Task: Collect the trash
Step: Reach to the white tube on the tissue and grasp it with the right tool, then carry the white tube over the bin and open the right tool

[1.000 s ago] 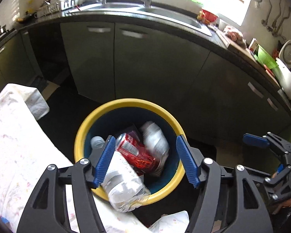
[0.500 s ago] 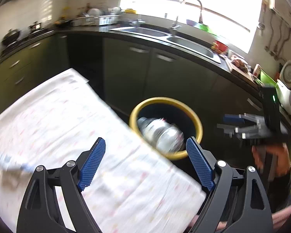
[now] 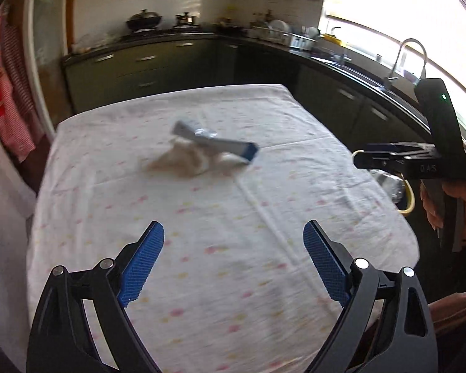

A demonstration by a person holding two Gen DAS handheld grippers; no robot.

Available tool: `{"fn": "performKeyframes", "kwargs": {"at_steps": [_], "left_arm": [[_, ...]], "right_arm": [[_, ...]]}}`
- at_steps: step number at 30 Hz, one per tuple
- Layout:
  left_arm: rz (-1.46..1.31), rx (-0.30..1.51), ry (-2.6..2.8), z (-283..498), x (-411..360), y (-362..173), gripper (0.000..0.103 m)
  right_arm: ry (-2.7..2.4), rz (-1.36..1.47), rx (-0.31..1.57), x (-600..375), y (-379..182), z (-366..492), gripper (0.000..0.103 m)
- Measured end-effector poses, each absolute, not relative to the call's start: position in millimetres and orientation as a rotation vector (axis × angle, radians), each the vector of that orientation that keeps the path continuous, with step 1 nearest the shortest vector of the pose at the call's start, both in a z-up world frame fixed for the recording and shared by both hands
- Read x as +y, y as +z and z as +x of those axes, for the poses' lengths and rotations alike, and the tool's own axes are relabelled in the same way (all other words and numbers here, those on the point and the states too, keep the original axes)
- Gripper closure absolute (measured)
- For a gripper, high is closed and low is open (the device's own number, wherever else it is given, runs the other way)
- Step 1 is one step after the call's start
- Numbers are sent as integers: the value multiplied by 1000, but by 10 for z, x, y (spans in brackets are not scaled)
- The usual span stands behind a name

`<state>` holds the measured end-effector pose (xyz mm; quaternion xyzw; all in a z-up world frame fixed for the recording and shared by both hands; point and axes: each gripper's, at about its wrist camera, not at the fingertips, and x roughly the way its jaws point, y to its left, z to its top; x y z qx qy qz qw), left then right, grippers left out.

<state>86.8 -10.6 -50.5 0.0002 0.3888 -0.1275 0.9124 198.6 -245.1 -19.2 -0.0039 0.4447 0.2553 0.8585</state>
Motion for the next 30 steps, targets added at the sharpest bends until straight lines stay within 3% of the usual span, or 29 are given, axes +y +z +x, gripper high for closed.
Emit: {"fn": "performKeyframes", "kwargs": {"at_steps": [4,7,13,15,20,24,30], "left_arm": [[-26,798,-238,800,179,-554,13],[-35,793,-237,819,157,-545,12],[-55,792,-238,821,293,-579,12],[-63,796,-236,824,319,-593,12],[-79,804,-235,865,355,-646,12],[-84,811,-237,895,352,-675,12],[-84,820,-244,917,327,-714,12]], "right_arm": [[591,-100,920,-1892,-219,2191,22],[600,-180,930,-1619,-317,2374,30],[597,-241,986,-1430,-594,2605,52],[597,-243,985,-1397,-630,2659,64],[598,-244,990,-1333,-647,2758,66],[605,-241,989,-1317,-636,2746,88],[626,-165,960,-1447,-485,2615,91]]}}
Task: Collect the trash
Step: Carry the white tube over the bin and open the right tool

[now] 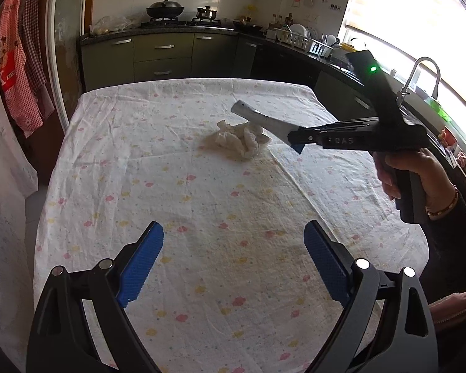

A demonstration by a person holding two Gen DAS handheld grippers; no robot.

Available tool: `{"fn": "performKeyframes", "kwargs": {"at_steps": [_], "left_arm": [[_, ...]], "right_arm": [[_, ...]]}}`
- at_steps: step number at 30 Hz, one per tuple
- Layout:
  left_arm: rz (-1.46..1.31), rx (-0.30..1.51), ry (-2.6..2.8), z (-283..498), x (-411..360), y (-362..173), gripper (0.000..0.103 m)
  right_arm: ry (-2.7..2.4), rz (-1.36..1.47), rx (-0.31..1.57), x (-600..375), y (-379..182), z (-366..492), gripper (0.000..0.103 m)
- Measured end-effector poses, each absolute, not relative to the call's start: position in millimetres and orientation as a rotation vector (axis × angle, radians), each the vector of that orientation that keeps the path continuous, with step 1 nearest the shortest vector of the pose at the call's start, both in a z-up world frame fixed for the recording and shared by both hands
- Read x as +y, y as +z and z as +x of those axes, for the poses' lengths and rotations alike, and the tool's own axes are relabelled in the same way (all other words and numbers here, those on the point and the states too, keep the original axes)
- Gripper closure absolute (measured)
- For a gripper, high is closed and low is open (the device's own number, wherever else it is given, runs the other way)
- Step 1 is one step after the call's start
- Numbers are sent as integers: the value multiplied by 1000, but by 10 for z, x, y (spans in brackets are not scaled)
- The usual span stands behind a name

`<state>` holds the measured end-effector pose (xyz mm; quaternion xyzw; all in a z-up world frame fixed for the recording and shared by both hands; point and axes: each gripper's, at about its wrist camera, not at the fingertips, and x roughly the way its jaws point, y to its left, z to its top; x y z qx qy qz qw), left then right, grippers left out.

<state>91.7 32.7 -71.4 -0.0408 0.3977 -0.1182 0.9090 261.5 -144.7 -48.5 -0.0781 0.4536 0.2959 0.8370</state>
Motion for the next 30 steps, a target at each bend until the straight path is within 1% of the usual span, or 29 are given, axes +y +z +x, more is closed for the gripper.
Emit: {"fn": "performKeyframes", "kwargs": {"at_steps": [10,16,23,26,30], "left_arm": [[-55,821,-263,909,199,-694,12],[-30,809,-283,886,55,-637,12],[3,814,-323,896,-175,-628,12],[17,816,-346,902,-303,-629,12],[34,817,-375,909,-494,-614,12]], "right_arm": [[621,-35,876,-1903,-84,2165,92],[549,39,837,-2417,37,1885,92],[306,157,812,-3534,74,1494,92],[172,213,819,-4086,15,1322,92],[51,257,841,-4572,-116,1148,92]]}}
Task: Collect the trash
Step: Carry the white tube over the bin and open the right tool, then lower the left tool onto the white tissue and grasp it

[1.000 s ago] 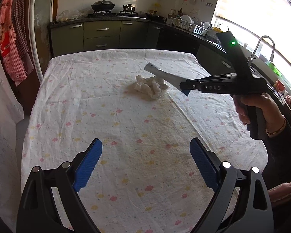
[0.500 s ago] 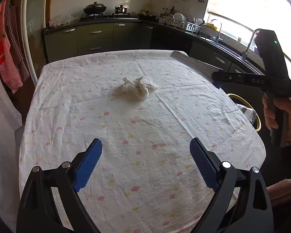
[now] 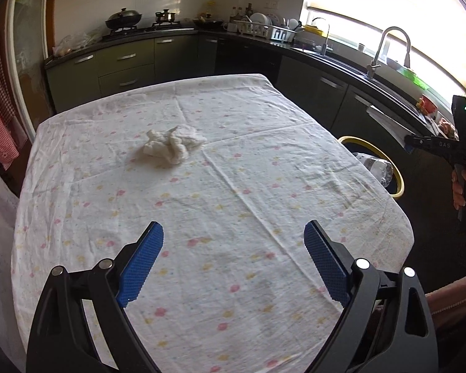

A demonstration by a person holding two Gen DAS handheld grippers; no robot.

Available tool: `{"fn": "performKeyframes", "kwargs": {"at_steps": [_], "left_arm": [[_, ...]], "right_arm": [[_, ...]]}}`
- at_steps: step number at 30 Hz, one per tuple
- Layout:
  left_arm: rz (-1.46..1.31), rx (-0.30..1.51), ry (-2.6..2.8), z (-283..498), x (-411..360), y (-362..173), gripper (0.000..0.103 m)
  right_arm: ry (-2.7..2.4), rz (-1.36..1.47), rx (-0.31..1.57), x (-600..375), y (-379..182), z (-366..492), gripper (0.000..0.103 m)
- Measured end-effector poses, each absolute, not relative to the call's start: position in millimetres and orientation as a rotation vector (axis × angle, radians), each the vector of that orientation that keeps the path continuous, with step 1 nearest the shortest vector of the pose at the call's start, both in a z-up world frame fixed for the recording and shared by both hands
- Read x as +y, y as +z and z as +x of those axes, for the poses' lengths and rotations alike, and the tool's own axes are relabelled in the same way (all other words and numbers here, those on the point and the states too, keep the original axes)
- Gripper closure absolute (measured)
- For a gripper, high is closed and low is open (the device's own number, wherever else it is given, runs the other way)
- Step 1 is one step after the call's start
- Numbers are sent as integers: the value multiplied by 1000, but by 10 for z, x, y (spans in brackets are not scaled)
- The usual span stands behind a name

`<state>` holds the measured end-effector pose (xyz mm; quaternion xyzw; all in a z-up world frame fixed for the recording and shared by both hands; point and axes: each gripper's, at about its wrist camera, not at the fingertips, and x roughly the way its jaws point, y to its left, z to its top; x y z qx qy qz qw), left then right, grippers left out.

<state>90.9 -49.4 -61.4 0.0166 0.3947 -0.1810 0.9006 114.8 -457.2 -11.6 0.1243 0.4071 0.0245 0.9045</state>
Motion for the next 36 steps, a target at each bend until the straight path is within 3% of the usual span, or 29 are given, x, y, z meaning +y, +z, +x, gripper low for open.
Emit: {"fn": "performKeyframes", "kwargs": {"at_steps": [13,15,16,27,36], "left_arm": [[89,813,-400,889,-759,-553,12],[85,816,-397,904,-740,-554,12],[84,819,-395,912,-733,-556,12],[97,839,-386,1143,-736,-661,12],[91,843,-339,1798,-600,-697,12]], "right_arm": [[-125,329,928,-5180,-724,1300,88],[-132,350,912,-5214,-729,1285,60],[-130,356,903,-5208,-712,1268,59],[-24,364,833,-4860,-419,1113,56],[58,349,813,-4589,-305,1134,53]]}}
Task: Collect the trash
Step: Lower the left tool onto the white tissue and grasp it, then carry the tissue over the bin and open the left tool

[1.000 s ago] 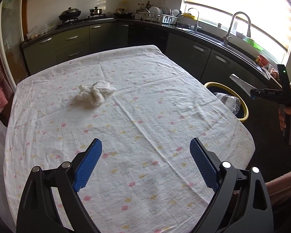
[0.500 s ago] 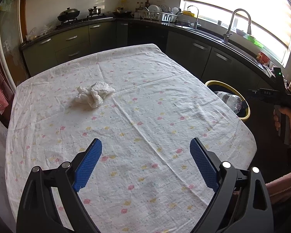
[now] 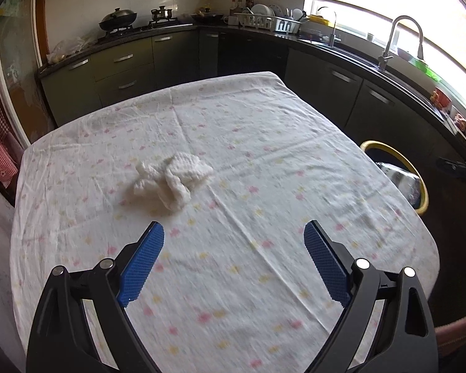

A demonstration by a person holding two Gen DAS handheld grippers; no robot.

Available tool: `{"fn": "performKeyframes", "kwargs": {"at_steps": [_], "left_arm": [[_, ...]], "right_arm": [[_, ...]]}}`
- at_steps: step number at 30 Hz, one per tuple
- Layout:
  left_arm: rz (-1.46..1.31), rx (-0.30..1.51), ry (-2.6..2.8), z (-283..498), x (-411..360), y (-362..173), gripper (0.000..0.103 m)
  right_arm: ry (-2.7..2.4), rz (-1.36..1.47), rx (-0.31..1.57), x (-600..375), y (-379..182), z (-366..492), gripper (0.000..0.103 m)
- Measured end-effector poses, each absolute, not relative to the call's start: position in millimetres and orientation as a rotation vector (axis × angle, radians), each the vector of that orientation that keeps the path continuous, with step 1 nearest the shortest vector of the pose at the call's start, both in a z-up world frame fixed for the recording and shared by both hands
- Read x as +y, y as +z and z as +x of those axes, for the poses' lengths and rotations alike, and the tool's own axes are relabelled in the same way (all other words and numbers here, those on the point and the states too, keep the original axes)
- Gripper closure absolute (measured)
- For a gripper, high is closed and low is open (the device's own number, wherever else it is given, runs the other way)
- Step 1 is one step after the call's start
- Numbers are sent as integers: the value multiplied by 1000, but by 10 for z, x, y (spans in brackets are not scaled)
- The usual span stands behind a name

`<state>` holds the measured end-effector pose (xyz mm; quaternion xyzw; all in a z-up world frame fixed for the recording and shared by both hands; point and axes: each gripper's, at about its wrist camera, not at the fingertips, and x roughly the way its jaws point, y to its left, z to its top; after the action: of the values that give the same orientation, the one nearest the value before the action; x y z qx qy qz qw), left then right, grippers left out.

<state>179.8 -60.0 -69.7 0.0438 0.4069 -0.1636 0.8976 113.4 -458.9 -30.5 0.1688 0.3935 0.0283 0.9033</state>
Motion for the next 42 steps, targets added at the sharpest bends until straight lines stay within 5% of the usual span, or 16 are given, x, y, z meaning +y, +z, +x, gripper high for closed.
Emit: {"fn": "performKeyframes", "kwargs": {"at_steps": [23,37,42], "left_arm": [[129,928,-264,2649,-548,-1035,44],[149,935,-258,2686,-558,-1086,82],[167,926,-260,2640,-603,-1064,88]], "right_arm": [[115,367,849,-4523,-453,1289,51],[130,373,848,-4498,-453,1297,51],[131,372,850,-4486,-456,1299,51]]}}
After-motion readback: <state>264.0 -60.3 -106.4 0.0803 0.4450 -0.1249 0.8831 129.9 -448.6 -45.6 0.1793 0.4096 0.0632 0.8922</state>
